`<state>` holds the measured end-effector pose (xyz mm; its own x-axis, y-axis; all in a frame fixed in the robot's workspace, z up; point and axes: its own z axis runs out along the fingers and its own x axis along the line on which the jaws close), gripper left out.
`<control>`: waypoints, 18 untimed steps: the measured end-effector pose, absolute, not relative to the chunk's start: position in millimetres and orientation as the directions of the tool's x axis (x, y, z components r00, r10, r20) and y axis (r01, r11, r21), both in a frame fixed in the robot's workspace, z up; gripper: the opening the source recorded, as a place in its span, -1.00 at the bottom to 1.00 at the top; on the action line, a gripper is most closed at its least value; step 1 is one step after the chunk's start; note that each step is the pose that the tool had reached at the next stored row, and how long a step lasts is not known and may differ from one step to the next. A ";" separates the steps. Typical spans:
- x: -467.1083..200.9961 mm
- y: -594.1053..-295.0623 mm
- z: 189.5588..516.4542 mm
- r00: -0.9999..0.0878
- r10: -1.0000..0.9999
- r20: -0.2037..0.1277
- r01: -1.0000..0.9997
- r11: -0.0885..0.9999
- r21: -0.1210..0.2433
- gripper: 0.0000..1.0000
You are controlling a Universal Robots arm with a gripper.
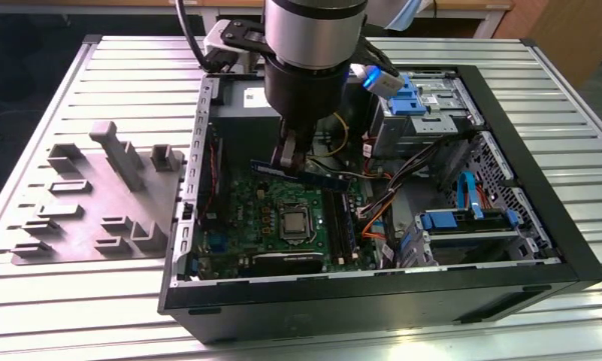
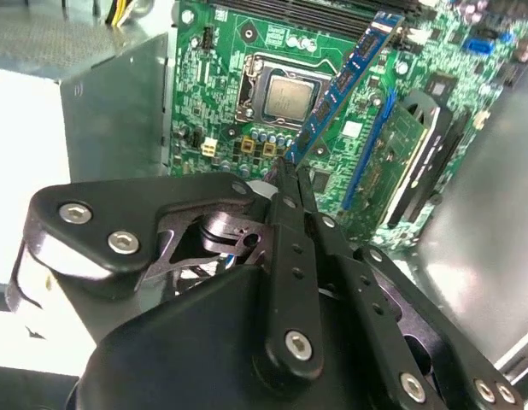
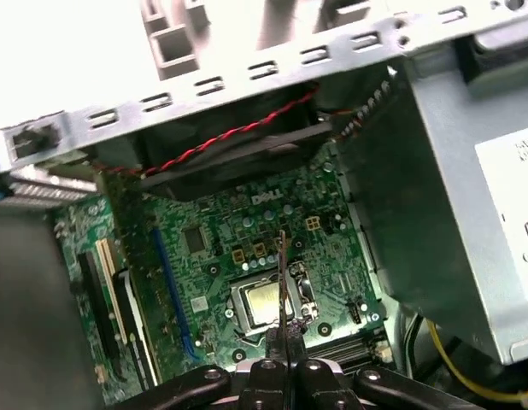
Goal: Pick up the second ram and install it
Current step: 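Insert the second ram into the second slot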
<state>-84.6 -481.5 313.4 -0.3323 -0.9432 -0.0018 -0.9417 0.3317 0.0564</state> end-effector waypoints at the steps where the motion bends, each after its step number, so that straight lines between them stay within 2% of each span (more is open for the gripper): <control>1: -84.6 -481.5 313.2 -0.349 -0.937 -0.002 -0.936 0.349 0.056 -0.76; 18: -84.6 -481.6 308.0 -0.619 -0.786 -0.002 -0.785 0.617 0.056 -0.76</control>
